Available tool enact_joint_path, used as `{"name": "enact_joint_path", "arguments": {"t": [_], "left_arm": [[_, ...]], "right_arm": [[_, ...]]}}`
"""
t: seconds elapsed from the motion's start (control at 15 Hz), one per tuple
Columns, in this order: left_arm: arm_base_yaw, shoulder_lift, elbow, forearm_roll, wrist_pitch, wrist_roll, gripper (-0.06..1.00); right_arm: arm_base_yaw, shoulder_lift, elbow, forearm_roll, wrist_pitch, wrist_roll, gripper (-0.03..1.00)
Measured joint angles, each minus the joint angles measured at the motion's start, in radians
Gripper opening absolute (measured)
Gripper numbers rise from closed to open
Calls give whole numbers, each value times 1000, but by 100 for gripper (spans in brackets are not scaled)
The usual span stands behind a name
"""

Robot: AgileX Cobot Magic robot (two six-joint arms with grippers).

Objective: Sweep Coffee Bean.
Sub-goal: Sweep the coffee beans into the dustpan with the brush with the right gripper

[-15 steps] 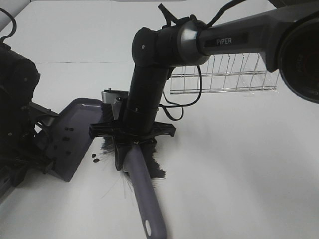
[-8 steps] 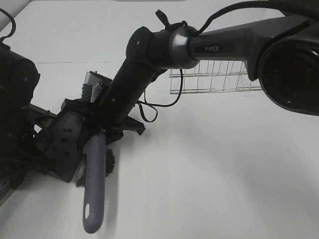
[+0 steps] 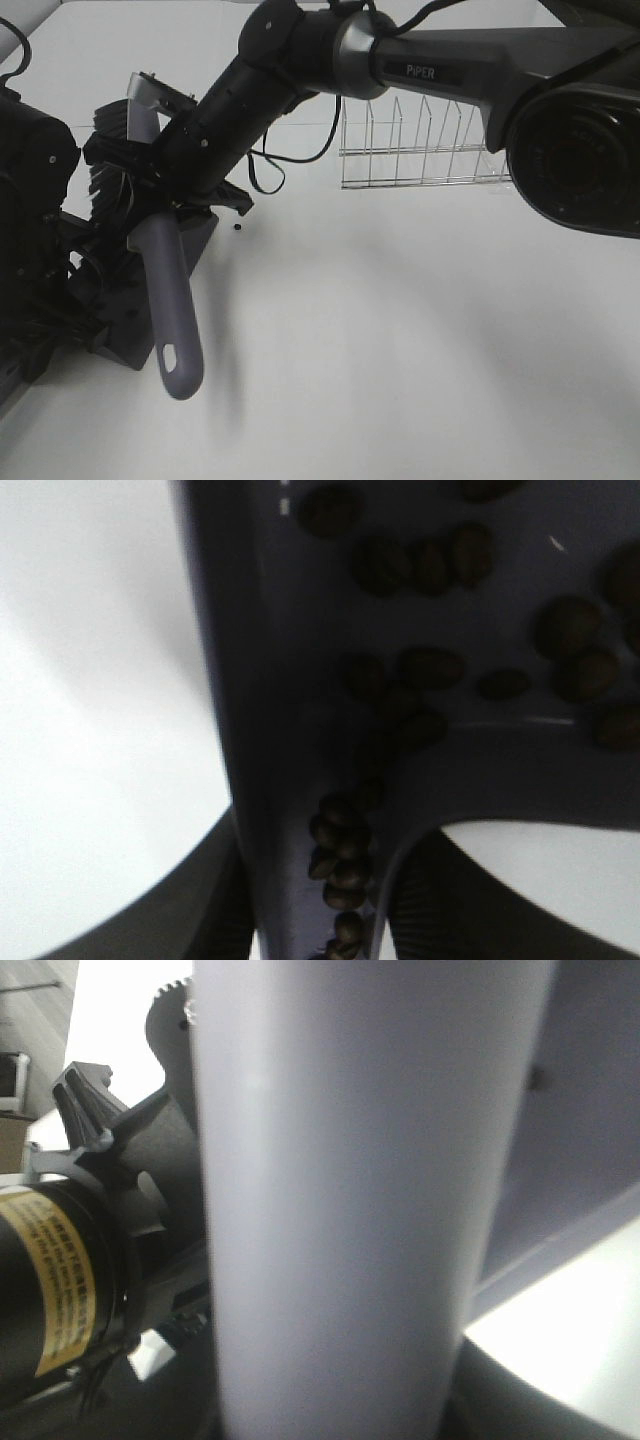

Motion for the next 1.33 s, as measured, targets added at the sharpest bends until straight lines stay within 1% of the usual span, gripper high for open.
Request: {"name": "enact_joint_path", "arguments": {"t": [0.07, 0.13, 0.2, 0.27, 0.4, 0.47, 0.6, 0.8, 0.93, 1.07, 1.2, 1.27, 1.33], "left_arm": [[0, 0, 0, -2, 1, 0, 33], [0, 0, 0, -3, 2, -3, 33], [0, 0, 0, -5, 4, -11, 33], [0, 0, -7, -6, 8, -18, 33], [0, 4, -25, -11, 26, -23, 33], [0, 20, -79, -35, 27, -22, 33], [0, 58, -164, -41, 40, -10, 33], [0, 117, -276, -44, 103, 4, 33], [9, 142, -326, -51, 125, 11, 33], [21, 166, -373, -61, 146, 41, 33], [24, 182, -389, -77, 164, 54, 33], [24, 189, -395, -89, 174, 60, 33], [24, 195, -400, -99, 185, 69, 33]], "right_arm": [[-6, 0, -51, -89, 45, 42, 34], [-14, 0, -104, -220, 100, 95, 34], [-23, 0, -144, -339, 126, 129, 34], [-28, 0, -162, -394, 129, 150, 34], [-40, -2, -194, -650, 131, 218, 34], [-42, -1, -194, -792, 134, 264, 34], [-42, 4, -194, -839, 136, 272, 34], [-42, 39, -196, -845, 136, 272, 34], [-42, 61, -196, -845, 136, 273, 34], [-40, 77, -196, -845, 141, 306, 34], [-35, 82, -196, -835, 123, 324, 34], [-31, 90, -196, -819, 107, 324, 34], [-27, 101, -196, -782, 90, 324, 34]]}}
